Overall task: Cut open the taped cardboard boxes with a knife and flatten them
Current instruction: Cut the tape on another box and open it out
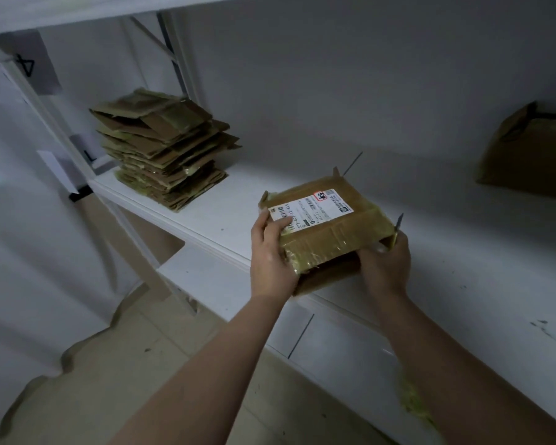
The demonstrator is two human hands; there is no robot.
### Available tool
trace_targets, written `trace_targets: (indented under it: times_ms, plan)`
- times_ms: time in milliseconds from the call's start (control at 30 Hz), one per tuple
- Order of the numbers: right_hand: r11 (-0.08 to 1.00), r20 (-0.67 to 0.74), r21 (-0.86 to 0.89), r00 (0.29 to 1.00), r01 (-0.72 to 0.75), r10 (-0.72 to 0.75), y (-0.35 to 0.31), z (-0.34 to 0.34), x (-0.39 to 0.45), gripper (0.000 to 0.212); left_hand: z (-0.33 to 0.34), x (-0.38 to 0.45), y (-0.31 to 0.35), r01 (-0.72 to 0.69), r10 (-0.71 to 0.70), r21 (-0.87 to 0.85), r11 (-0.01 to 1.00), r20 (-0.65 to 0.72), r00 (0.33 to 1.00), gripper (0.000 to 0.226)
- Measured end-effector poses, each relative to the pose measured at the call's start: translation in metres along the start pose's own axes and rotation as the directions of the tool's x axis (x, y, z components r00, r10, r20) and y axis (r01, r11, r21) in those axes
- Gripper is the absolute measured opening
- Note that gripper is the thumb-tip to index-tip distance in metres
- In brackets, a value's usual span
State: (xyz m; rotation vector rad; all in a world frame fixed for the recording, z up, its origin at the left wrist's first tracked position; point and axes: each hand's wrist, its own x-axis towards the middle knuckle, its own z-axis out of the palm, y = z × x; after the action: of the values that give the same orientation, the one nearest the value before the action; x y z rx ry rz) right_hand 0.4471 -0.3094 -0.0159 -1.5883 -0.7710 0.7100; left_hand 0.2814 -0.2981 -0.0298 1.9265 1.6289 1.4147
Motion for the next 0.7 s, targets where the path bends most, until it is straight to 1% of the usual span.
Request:
trace_targets:
  times_ms: [100,200,300,400,500,600,700]
  plan:
    - [0.999,-0.058,-0.050,0.998,-0.020,0.017,-0.002,0.007,0.001,0.042,0.005,0.008,0.007,0.074,-0.072,0.076,0.994,-0.031,0.997,0.049]
    - [0.996,-0.092,-0.058,0.993,-0.073,0.067,-0.003,0.014,0.001,0.037,0.003,0.012,0.017,0.093,-0.096,0.158,0.983,0.012,0.995,0.050]
    - [0.993,-0.095,-0.036,0.990,-0.110,0.107,-0.001,0.027,0.001,0.038,0.002,0.008,0.019,0.125,-0.125,0.123,0.985,-0.005,0.992,0.044]
    - [0.989,-0.138,-0.066,0.983,-0.129,0.119,0.001,0.035,0.002,0.043,0.002,0.007,0.016,0.126,-0.127,0.189,0.974,-0.006,0.992,0.054]
    - [0.987,-0.145,-0.105,0.984,-0.119,0.103,0.002,0.035,0.003,0.041,0.000,0.011,0.015,0.108,-0.113,0.298,0.948,-0.001,0.994,0.055]
    - [0.990,-0.121,-0.110,0.990,-0.086,0.073,0.001,0.031,0.001,0.038,-0.002,0.011,0.013,0.091,-0.102,0.301,0.949,0.022,0.995,0.059]
    - [0.995,-0.075,-0.090,0.996,-0.053,0.047,0.001,0.024,-0.001,0.038,-0.005,0.010,0.009,0.044,-0.066,0.284,0.958,0.068,0.996,0.069]
